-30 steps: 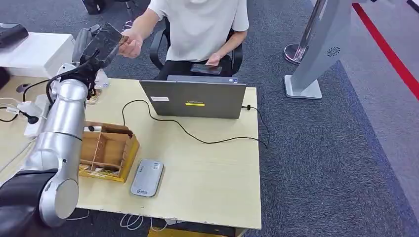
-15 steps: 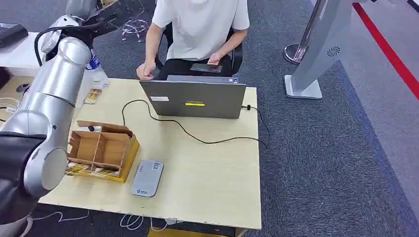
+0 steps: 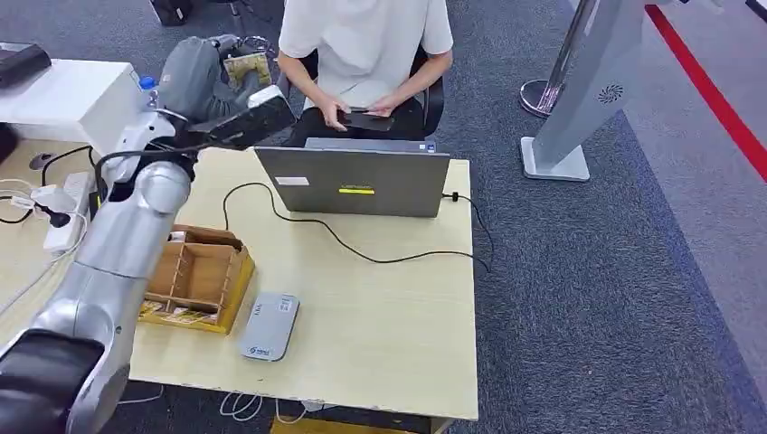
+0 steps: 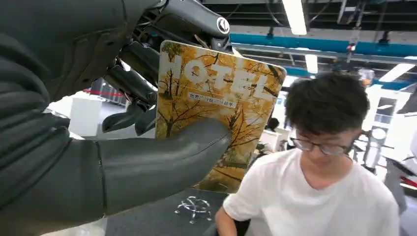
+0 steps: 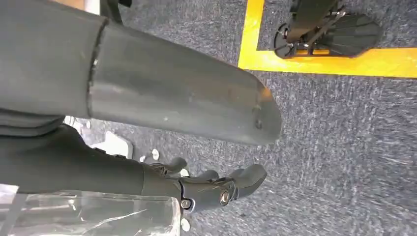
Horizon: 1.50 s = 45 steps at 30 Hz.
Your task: Pass the card to the sensor for recognition and then transmit it.
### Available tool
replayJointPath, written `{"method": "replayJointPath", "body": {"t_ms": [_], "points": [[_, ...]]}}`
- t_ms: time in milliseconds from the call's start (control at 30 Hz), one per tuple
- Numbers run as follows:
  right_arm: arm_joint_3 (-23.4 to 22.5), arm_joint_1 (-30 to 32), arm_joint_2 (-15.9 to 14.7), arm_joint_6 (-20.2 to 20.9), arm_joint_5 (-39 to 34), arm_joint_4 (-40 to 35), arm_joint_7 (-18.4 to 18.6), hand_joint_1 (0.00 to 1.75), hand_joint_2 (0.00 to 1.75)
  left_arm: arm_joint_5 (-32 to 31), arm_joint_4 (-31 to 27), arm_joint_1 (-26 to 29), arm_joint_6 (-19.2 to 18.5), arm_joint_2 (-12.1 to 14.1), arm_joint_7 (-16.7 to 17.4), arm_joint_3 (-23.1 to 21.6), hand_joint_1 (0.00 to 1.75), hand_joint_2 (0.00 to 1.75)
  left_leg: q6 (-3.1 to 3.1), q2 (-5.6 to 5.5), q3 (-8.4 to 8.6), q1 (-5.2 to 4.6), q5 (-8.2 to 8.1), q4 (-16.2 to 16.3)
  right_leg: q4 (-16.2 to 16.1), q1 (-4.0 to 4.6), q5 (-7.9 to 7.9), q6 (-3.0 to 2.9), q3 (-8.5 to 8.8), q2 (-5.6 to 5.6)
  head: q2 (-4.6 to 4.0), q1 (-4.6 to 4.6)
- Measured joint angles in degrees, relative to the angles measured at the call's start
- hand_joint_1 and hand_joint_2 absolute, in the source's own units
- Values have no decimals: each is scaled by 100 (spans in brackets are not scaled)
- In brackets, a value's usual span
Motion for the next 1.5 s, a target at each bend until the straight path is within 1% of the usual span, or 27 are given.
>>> {"method": "replayJointPath", "body": {"t_ms": [100, 167, 267, 400, 500, 533, 567, 600, 667, 700, 767, 867, 1067, 1200, 1500], "points": [[-70, 38, 0, -30, -30, 0, -30, 0, 0, 59, -706, 658, 44, 166, -118, -124, 166, 175, 1, 2, 0, 0, -1, -1, -1, 0, 0, 0, 0, 2, 0, 2], [-136, 58, 0, -48, -37, 0, -63, 0, 0, 65, -1025, 1033, 52, 286, -157, -216, 166, 175, 1, 1, 1, 0, -1, -1, -1, -1, 0, 0, -1, 1, 0, 2], [-183, 73, 0, -55, -35, 0, -76, 0, 0, -8, -1310, 1447, 115, 396, -238, -306, 166, 175, 1, 1, 1, 0, 0, -1, -1, -1, 0, 0, 0, 0, 0, 2], [-258, 88, 0, -57, -26, 0, -81, 0, 0, -206, -1407, 1940, 229, 553, -337, -385, 166, 175, 0, 4, 3, 0, 0, -1, -1, 0, 0, 0, 0, 3, 0, 0], [-282, 92, 2, -61, -26, 0, -81, 0, 0, -262, -1431, 2160, 251, 633, -363, -417, 166, 175, 0, 0, 2, 1, 1, -1, -1, 0, 0, 0, 1, -2, 0, 0], [-288, 91, 2, -74, -24, 0, -81, 0, 0, -369, -1435, 2224, 288, 662, -354, -417, 166, 175, 0, 1, 2, 1, 0, -1, -1, 0, 0, 0, 2, -1, 0, 2], [-295, 93, 2, -87, -20, 0, -81, 0, 0, -525, -1450, 2316, 383, 692, -323, -417, 166, 175, -1, 3, 3, 0, 0, -3, -1, 0, 0, 0, 2, 1, 0, 0], [-304, 100, 9, -103, -11, 0, -79, 0, 0, -764, -1479, 2476, 597, 723, -278, -417, 166, 175, 0, 8, 4, 0, -1, -3, -1, 0, 0, 0, 1, 9, 0, -2], [-321, 123, 18, -114, 29, 0, -79, 0, 0, -1142, -1529, 2764, 897, 771, -192, -417, 166, 175, -1, 9, 3, 0, -2, -3, -1, 0, 0, 0, -1, 8, 0, 0], [-328, 128, 24, -118, 50, 0, -76, 0, 0, -1312, -1564, 2900, 995, 796, -142, -417, 166, 175, -1, 9, 3, 0, -2, -3, -1, 0, -1, 0, -3, 8, 0, 0], [-347, 132, 26, -120, 77, 0, -78, 0, 0, -1575, -1631, 3148, 1049, 859, -46, -417, 166, 175, -1, 6, 0, 0, -3, -3, -1, 0, -2, 0, -4, 6, 0, 0], [-409, 133, 35, -138, 83, 0, -79, 0, 0, -1887, -1719, 3395, 975, 946, 55, -417, 166, 175, -1, 7, 0, 0, -3, -4, -2, 0, -2, 1, -4, 6, 0, 0], [-511, 146, 50, -140, 103, 0, -63, 0, 0, -2149, -1870, 3692, 712, 1185, 57, -450, 166, 175, -1, 6, 1, 1, -1, -4, -2, 0, -1, 0, -3, 5, 0, 0], [-581, 152, 70, -135, 133, 0, -63, 0, 0, -2140, -1953, 3766, 562, 1362, 35, -557, 166, 175, -2, 6, 1, 1, -1, -4, -1, 1, -1, 0, -3, 5, 0, -2], [-695, 154, 76, -135, 188, 0, -74, 0, 0, -1930, -2086, 3806, 178, 1693, -131, -856, 166, 175, -2, 6, 1, 1, -1, -4, -1, 1, -1, 0, -3, 5, 0, -2]]}}
